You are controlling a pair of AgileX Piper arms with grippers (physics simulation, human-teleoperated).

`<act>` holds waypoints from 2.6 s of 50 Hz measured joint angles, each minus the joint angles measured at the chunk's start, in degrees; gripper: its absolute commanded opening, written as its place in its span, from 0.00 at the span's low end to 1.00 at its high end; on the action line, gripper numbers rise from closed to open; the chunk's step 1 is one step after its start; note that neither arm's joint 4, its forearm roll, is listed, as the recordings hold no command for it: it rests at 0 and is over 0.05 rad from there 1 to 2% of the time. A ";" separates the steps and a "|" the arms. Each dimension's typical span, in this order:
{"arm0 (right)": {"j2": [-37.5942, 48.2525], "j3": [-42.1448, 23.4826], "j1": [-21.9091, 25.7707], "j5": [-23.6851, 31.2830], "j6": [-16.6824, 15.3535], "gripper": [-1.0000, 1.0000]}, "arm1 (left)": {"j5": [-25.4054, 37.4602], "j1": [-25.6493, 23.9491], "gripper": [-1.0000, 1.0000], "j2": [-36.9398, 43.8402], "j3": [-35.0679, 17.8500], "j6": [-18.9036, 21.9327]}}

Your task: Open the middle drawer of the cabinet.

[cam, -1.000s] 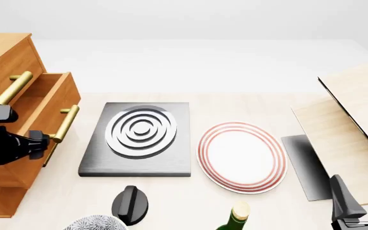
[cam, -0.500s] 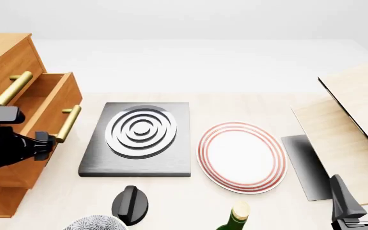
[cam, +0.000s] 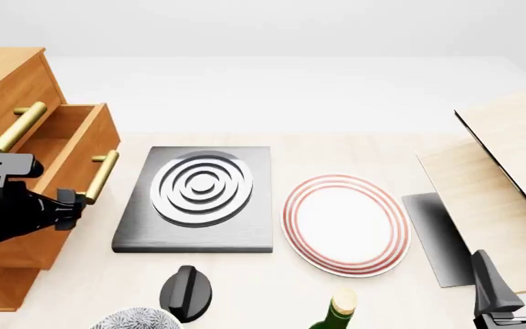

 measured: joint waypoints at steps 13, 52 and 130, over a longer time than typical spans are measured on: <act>0.00 0.00 0.00 0.00 0.00 1.00 | -0.43 -0.58 1.00 0.18 0.10 0.05; 0.00 0.00 0.00 0.00 0.00 1.00 | 2.05 -4.07 1.00 -0.46 -0.45 0.87; 0.00 0.00 -0.01 0.00 0.00 1.00 | 3.49 -10.67 1.00 0.43 -2.96 2.60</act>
